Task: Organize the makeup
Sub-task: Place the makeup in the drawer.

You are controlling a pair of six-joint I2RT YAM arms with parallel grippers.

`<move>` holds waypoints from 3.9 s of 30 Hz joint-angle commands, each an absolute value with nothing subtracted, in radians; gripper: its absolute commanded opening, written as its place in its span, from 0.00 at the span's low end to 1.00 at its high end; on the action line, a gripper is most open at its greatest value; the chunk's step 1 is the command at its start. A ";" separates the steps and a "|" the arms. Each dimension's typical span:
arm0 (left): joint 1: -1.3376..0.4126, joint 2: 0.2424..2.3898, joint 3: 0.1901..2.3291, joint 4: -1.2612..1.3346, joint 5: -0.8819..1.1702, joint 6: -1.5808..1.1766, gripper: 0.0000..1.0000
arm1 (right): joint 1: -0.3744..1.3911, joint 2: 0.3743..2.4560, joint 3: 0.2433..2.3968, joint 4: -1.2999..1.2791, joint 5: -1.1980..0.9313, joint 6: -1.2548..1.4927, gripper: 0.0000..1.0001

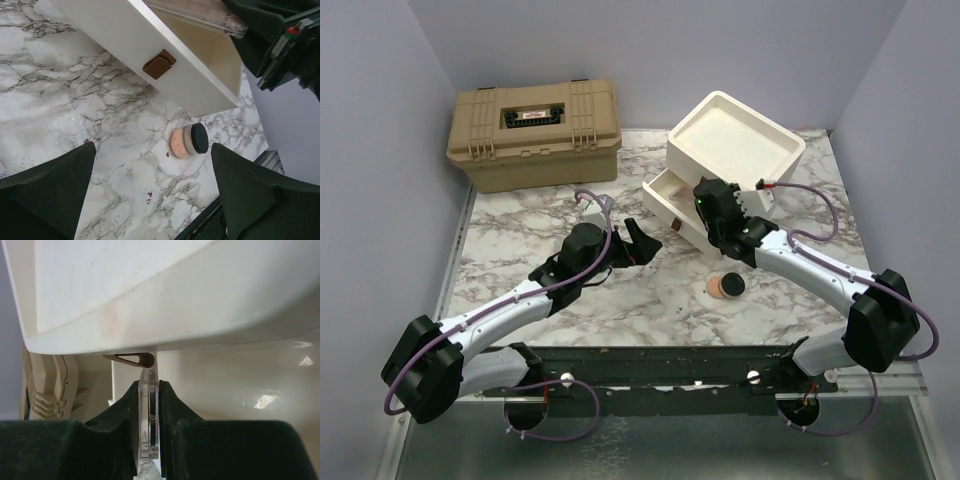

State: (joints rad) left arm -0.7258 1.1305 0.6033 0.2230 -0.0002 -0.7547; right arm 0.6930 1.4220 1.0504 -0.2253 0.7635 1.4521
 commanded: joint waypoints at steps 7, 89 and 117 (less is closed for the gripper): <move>-0.720 1.089 0.569 0.202 0.007 -0.763 0.99 | 0.699 1.518 1.091 -0.168 0.795 1.463 0.03; -0.720 1.202 0.658 0.168 0.106 -0.744 0.99 | 0.686 1.257 1.011 -0.192 0.401 0.810 0.53; -0.724 1.111 0.594 0.192 -0.013 -0.724 0.99 | 0.685 0.720 0.625 -0.670 0.624 1.087 0.97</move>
